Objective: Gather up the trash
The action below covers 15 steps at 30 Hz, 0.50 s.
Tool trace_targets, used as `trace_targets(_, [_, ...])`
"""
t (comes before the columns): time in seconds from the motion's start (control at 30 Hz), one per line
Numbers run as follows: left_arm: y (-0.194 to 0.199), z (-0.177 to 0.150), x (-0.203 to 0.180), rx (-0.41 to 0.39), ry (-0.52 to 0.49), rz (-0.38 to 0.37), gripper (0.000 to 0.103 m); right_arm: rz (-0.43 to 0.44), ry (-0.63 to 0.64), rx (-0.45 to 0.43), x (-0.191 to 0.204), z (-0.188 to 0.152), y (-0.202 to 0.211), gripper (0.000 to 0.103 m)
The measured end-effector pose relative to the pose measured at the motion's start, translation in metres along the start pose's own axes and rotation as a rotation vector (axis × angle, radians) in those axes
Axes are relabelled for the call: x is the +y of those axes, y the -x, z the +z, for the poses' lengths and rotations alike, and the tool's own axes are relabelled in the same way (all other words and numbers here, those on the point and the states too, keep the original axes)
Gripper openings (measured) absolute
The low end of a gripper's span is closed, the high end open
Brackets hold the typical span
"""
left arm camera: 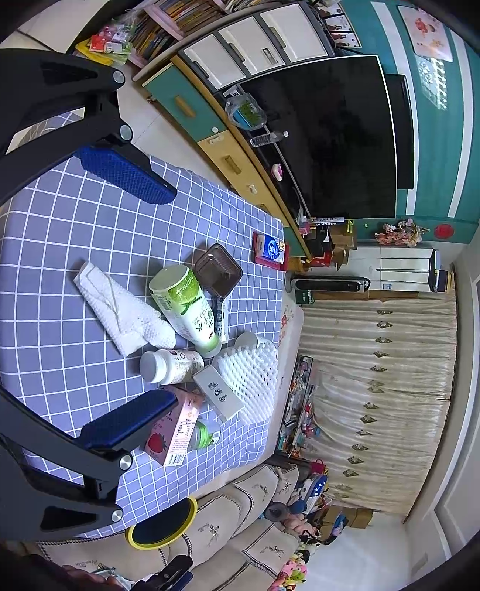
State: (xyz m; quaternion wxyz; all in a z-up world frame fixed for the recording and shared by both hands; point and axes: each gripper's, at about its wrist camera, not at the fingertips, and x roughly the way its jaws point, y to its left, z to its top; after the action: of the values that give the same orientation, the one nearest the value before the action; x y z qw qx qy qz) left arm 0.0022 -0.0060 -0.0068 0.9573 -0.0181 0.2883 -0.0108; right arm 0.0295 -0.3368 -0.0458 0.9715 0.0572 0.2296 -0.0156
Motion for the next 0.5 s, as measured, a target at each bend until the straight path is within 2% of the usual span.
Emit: trace_targets(0.5, [0.0, -0.0011, -0.0022, 0.003, -0.004, -0.001, 0.099, 0.002, -0.003, 0.009, 0.0007, -0.0063, -0.0062, 0.097])
